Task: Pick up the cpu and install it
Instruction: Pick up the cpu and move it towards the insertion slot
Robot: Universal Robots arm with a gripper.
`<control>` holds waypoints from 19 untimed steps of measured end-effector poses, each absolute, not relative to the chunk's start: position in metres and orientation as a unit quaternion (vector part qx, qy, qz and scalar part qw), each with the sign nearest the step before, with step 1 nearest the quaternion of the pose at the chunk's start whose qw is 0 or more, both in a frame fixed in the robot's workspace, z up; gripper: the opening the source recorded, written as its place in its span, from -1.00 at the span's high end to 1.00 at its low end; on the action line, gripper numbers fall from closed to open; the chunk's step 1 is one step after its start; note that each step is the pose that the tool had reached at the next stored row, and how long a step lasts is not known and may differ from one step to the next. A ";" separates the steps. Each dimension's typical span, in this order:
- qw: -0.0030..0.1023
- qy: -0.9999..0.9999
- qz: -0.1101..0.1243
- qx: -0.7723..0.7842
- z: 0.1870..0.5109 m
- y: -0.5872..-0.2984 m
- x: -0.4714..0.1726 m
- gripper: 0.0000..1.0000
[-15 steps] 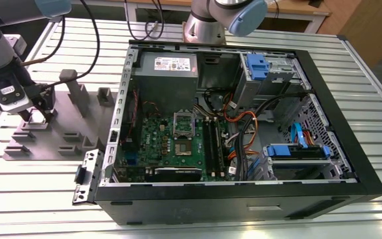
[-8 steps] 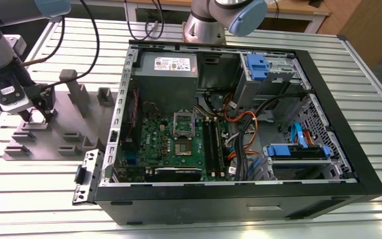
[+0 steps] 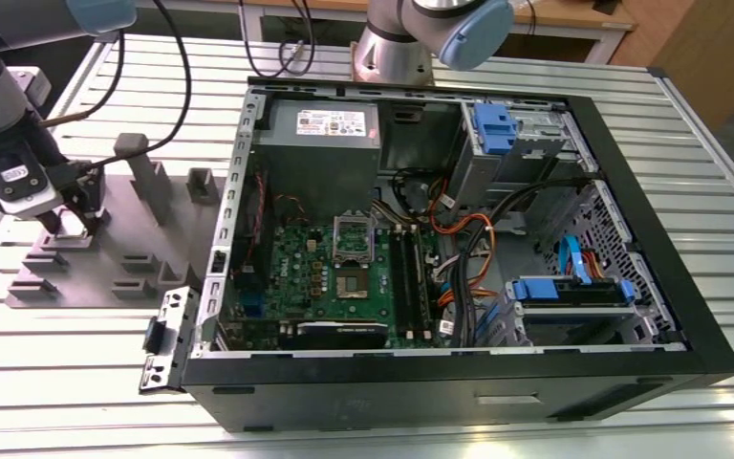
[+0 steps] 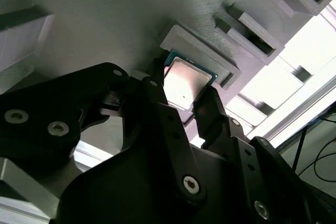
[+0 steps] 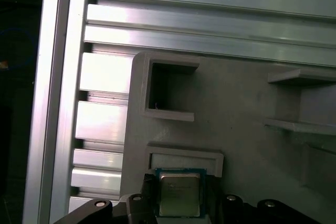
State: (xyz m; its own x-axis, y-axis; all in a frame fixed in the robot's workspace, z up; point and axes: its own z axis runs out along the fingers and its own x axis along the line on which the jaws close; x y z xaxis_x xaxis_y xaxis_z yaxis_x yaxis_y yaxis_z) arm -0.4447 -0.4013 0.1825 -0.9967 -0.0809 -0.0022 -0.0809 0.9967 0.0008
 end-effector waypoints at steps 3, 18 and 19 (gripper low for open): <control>0.001 0.999 0.000 -0.040 0.183 -0.401 -0.445 0.06; 0.001 0.999 0.000 -0.040 0.201 -0.401 -0.445 0.06; 0.001 0.999 0.000 -0.040 0.203 -0.401 -0.445 0.06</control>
State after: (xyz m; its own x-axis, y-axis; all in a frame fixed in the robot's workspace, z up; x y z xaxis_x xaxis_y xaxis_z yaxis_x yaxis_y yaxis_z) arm -0.4447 -0.4013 0.2030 -0.9967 -0.0809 -0.0017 -0.0809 0.9967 0.0007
